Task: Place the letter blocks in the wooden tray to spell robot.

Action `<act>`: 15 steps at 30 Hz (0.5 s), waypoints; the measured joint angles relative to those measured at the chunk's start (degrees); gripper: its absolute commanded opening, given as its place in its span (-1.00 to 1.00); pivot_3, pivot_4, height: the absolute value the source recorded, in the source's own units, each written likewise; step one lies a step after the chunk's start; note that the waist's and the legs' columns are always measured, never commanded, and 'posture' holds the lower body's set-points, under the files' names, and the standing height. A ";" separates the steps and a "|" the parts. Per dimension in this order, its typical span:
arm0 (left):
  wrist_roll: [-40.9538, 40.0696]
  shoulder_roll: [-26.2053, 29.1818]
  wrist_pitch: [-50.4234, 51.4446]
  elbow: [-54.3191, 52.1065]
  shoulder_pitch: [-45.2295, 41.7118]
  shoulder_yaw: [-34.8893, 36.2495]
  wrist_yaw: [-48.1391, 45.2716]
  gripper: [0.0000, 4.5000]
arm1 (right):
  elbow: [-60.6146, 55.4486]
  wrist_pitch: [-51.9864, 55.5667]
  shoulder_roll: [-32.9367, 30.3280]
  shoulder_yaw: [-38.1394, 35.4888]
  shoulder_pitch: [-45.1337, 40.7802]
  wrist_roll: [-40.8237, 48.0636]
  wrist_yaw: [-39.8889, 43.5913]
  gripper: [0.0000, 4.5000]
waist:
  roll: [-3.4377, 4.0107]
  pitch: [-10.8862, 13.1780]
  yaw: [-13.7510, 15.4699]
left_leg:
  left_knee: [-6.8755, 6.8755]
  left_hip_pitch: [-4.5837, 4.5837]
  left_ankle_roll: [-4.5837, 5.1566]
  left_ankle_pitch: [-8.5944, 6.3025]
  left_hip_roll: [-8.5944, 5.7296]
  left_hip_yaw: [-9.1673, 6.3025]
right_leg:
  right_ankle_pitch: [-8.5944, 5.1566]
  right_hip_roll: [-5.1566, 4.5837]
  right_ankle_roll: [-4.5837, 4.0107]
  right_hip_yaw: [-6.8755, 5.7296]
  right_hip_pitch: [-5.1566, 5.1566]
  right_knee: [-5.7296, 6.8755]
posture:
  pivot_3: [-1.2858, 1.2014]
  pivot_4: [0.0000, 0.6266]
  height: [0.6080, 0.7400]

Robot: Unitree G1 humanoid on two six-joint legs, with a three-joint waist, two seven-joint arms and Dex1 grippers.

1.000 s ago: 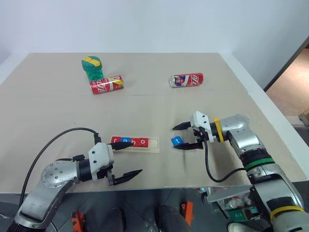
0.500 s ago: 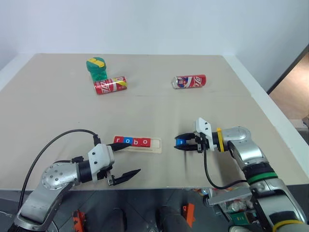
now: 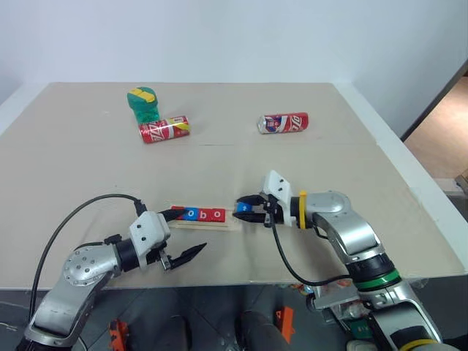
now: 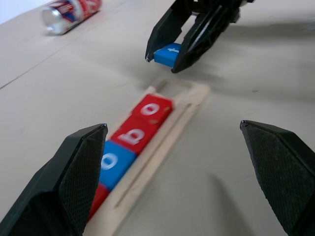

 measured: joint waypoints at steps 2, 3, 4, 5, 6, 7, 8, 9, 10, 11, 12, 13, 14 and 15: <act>0.14 -0.04 0.00 0.00 0.00 0.00 0.26 1.00 | 0.70 -0.88 0.40 1.21 -0.02 -0.58 0.06 -0.45 | 0.00 0.00 0.01 | 0.00 -0.09 -0.06 -0.04 -0.01 0.00 | -0.07 -0.09 0.11 0.02 -0.05 -0.01 | 0.03 -0.52 1.00; 0.21 -0.05 0.00 0.00 0.01 0.00 0.36 1.00 | 1.24 -1.53 0.40 1.43 -0.05 -0.89 0.06 -0.45 | 0.00 0.00 0.01 | 0.00 -0.13 -0.07 -0.05 -0.06 0.00 | -0.10 -0.13 0.16 0.03 -0.06 -0.01 | 0.03 -0.52 1.00; 0.29 -0.05 0.00 -0.01 0.12 0.02 0.56 1.00 | 2.10 -2.06 0.39 1.90 -0.19 -1.21 0.07 -0.45 | 0.00 0.00 -0.02 | 0.00 -0.14 -0.11 -0.07 -0.07 0.02 | -0.11 -0.15 0.18 0.04 -0.06 -0.04 | 0.03 -0.52 1.00; 0.34 -0.04 -0.01 -0.01 0.38 0.04 0.87 1.00 | 2.99 -2.77 0.40 2.33 -0.30 -1.57 0.17 -0.45 | 0.00 0.00 -0.04 | 0.00 -0.16 -0.12 -0.08 -0.08 0.02 | -0.12 -0.16 0.20 0.05 -0.06 -0.06 | 0.03 -0.52 1.00; 0.37 -0.04 -0.01 -0.01 0.68 0.10 1.01 1.00 | 3.70 -3.24 0.40 2.51 -0.33 -1.75 0.26 -0.45 | 0.00 0.00 -0.04 | 0.00 -0.17 -0.12 -0.09 -0.08 0.02 | -0.13 -0.17 0.21 0.05 -0.07 -0.06 | 0.03 -0.52 1.00; 0.42 -0.04 -0.02 -0.01 1.04 0.17 1.07 1.00 | 4.51 -4.00 0.39 2.63 -0.35 -2.09 0.32 -0.45 | 0.00 0.00 -0.04 | 0.00 -0.17 -0.12 -0.09 -0.08 0.01 | -0.13 -0.17 0.21 0.04 -0.07 -0.06 | 0.03 -0.52 1.00; 0.45 -0.04 -0.03 -0.01 1.28 0.28 1.10 1.00 | 4.92 -4.65 0.41 2.65 -0.42 -2.14 0.37 -0.45 | 0.00 0.00 -0.04 | 0.00 -0.18 -0.12 -0.09 -0.07 0.00 | -0.13 -0.16 0.21 0.03 -0.07 -0.06 | 0.03 -0.52 1.00; 0.53 -0.04 -0.04 -0.01 1.38 0.43 1.15 1.00 | 5.28 -5.17 0.43 2.75 -0.61 -2.28 0.39 -0.45 | 0.00 0.00 -0.05 | 0.00 -0.17 -0.12 -0.09 -0.06 -0.02 | -0.12 -0.14 0.20 0.01 -0.07 -0.05 | 0.03 -0.52 1.00; 0.75 -0.04 -0.07 -0.02 1.40 0.56 1.23 1.00 | 5.70 -5.42 0.53 2.75 -0.75 -2.32 0.38 -0.45 | 0.00 0.00 -0.05 | 0.00 -0.16 -0.12 -0.09 -0.07 -0.04 | -0.11 -0.11 0.17 -0.01 -0.07 -0.05 | 0.03 -0.52 1.00; 1.00 -0.04 -0.08 -0.02 1.44 0.64 1.31 1.00 | 6.13 -5.70 0.75 2.75 -0.84 -2.32 0.37 -0.45 | 0.00 0.00 -0.06 | 0.00 -0.14 -0.12 -0.09 -0.07 -0.03 | -0.09 -0.09 0.14 -0.02 -0.06 -0.05 | 0.03 -0.52 1.00; 1.10 -0.04 -0.08 -0.02 1.45 0.67 1.38 1.00 | 6.27 -5.81 0.96 2.75 -0.84 -2.32 0.36 -0.45 | 0.00 0.00 -0.07 | 0.00 -0.12 -0.12 -0.09 -0.07 -0.03 | -0.08 -0.07 0.13 -0.02 -0.06 -0.04 | 0.03 -0.52 1.00; 1.19 -0.05 -0.09 -0.02 1.46 0.68 1.42 1.00 | 6.57 -5.98 1.21 2.76 -0.87 -2.32 0.35 -0.45 | 0.00 0.00 -0.07 | 0.01 -0.11 -0.12 -0.09 -0.06 -0.03 | -0.07 -0.05 0.10 -0.03 -0.05 -0.04 | 0.03 -0.52 1.00; 1.29 -0.05 -0.09 -0.03 1.46 0.68 1.42 1.00 | 6.79 -6.05 1.43 2.76 -0.94 -2.32 0.31 -0.45 | 0.00 0.00 -0.07 | 0.01 -0.10 -0.12 -0.09 -0.06 -0.03 | -0.06 -0.05 0.09 -0.03 -0.05 -0.04 | 0.03 -0.52 1.00; 1.36 -0.05 -0.09 -0.03 1.46 0.68 1.43 1.00 | 7.11 -6.05 1.71 2.76 -1.05 -2.29 0.29 -0.23 | 0.00 0.00 -0.09 | 0.01 -0.09 -0.12 -0.09 -0.05 -0.02 | -0.06 -0.04 0.09 -0.03 -0.05 -0.04 | 0.03 -0.52 1.00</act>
